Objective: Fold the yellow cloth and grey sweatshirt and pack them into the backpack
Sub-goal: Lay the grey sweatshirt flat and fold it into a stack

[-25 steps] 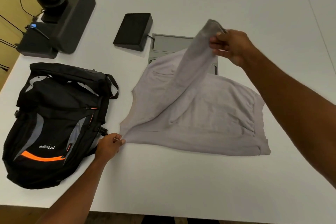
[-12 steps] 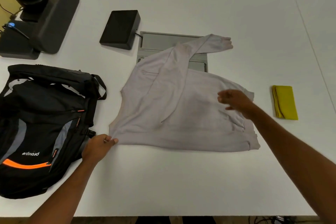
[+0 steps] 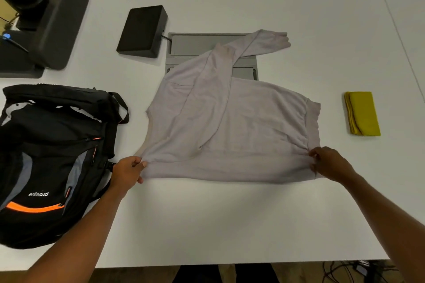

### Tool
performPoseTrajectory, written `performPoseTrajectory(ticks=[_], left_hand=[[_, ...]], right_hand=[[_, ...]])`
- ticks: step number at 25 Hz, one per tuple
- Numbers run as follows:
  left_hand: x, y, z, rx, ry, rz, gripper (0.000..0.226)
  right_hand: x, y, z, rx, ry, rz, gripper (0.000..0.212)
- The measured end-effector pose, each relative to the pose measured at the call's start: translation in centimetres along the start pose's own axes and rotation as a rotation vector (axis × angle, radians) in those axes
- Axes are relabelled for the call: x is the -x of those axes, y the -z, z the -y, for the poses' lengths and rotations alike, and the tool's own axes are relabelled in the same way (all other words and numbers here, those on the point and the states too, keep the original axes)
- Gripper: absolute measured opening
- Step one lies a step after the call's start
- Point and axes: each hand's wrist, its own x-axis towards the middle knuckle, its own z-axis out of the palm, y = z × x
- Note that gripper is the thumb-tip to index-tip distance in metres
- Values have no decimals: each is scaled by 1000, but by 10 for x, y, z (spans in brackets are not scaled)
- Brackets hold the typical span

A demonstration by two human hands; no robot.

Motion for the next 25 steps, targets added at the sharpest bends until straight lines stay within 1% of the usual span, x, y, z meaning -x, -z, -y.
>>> performPoseTrajectory(ticks=[2, 4, 5, 8, 12, 14, 18, 20, 23, 25], left_hand=[[-1, 3, -6, 48, -34, -85, 13], [-5, 5, -8, 59, -60, -151, 14], [-6, 5, -7, 59, -35, -130, 14], [-7, 2, 9, 64, 111, 30, 14], [-3, 4, 16, 129, 173, 68, 20], [-1, 5, 14, 152, 185, 90, 21], [6, 8, 17, 213, 187, 93, 17], [8, 6, 20, 205, 188, 72, 16], [8, 4, 22, 164, 164, 50, 16], [10, 3, 19, 147, 140, 31, 17]], right_hand=[[-3, 5, -1, -8, 4, -21, 27], [-5, 16, 1, -106, 9, -19, 25], [-7, 21, 3, -176, 1, -20, 23], [-9, 31, 5, -326, -36, -16, 20], [-10, 15, -15, -401, -167, 64, 39], [-8, 7, -26, -483, -253, 67, 42], [-6, 7, -34, -578, -289, -112, 34], [-4, 5, -35, -579, -303, -118, 35], [-2, -5, -35, -413, -311, -75, 37], [2, -6, -29, -430, -327, -76, 39]])
